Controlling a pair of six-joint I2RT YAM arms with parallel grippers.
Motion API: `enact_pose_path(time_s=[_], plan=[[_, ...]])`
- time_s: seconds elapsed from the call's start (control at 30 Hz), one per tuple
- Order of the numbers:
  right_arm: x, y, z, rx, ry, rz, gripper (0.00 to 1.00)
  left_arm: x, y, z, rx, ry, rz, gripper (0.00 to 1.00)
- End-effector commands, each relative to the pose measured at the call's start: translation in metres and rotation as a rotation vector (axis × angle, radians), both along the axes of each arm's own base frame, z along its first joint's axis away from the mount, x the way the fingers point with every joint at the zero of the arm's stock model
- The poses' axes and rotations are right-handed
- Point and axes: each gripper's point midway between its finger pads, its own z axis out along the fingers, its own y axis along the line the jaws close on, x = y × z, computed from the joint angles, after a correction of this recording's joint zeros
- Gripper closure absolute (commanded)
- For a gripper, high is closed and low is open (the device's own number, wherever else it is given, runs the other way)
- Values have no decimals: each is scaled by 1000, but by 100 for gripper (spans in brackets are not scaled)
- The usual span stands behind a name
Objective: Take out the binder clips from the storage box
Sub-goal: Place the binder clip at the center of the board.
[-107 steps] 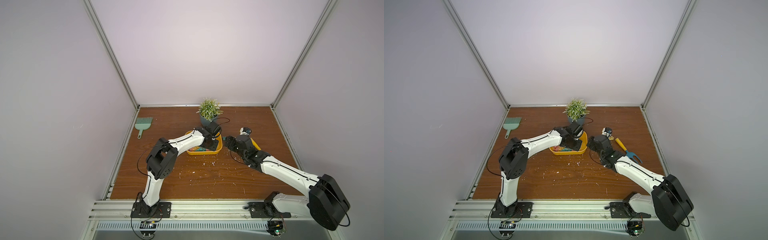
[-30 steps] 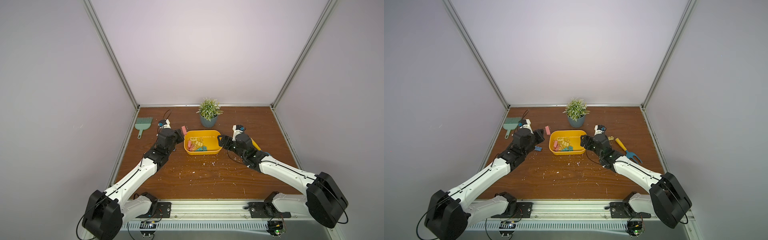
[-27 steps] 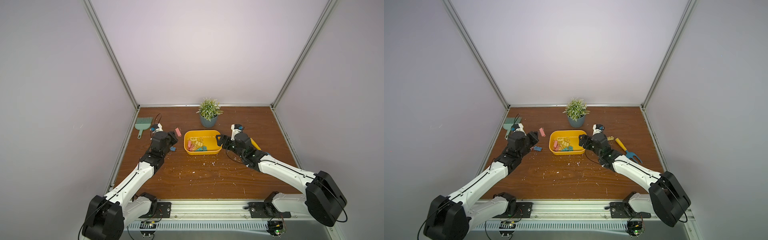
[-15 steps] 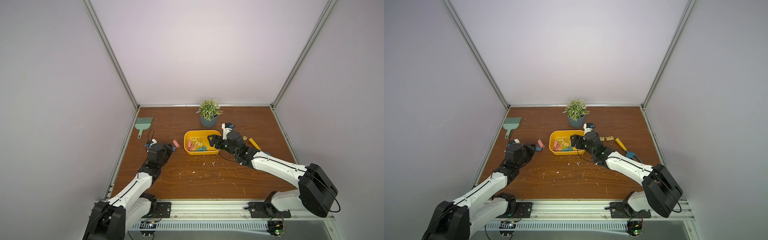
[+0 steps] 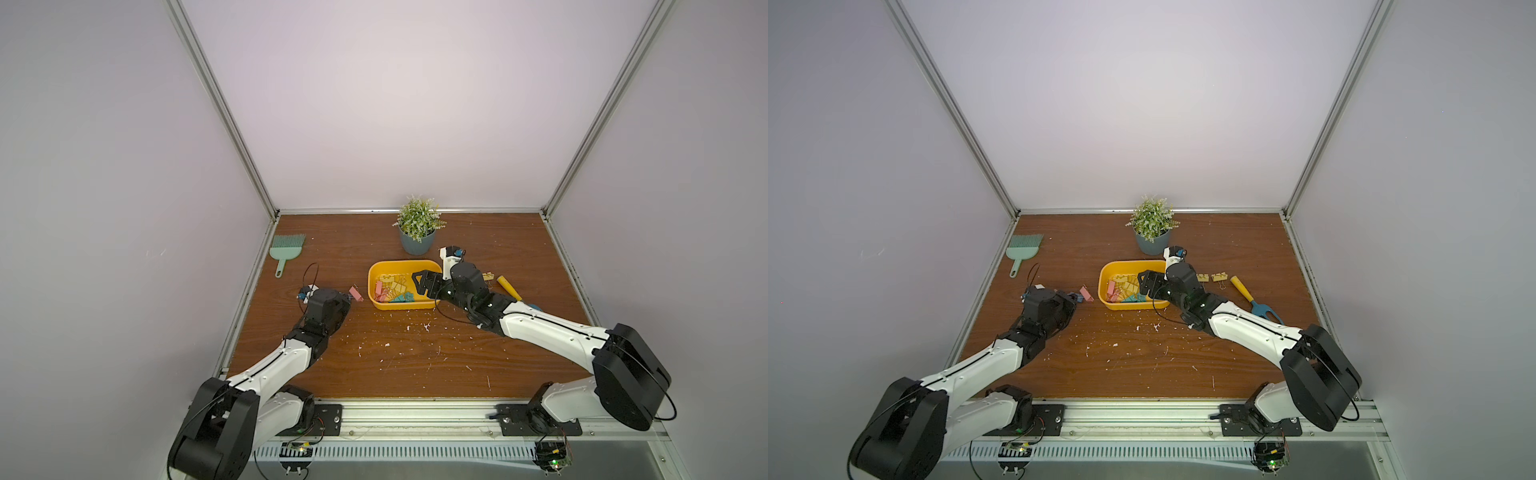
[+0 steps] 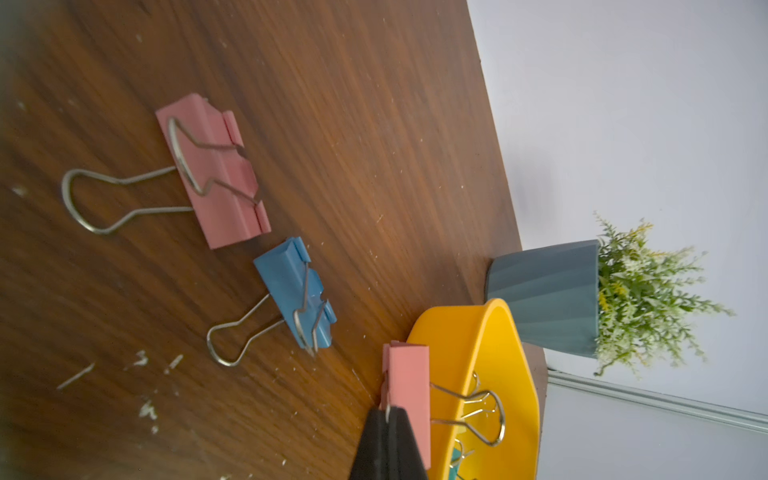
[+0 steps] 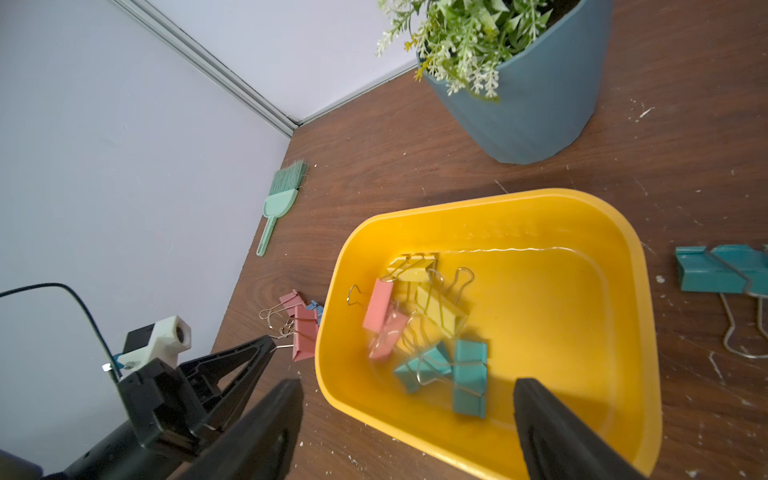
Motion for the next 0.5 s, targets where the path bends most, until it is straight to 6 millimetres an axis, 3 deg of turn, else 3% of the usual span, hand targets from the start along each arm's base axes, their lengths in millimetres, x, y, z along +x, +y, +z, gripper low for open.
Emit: enact_pose_path(time_s=[0.0, 0.47], plan=[[6, 5, 24, 24, -48, -6, 14, 11, 3, 10, 19, -32, 47, 100], [6, 2, 16, 4, -29, -19, 13, 24, -1, -5, -38, -7, 96, 100]])
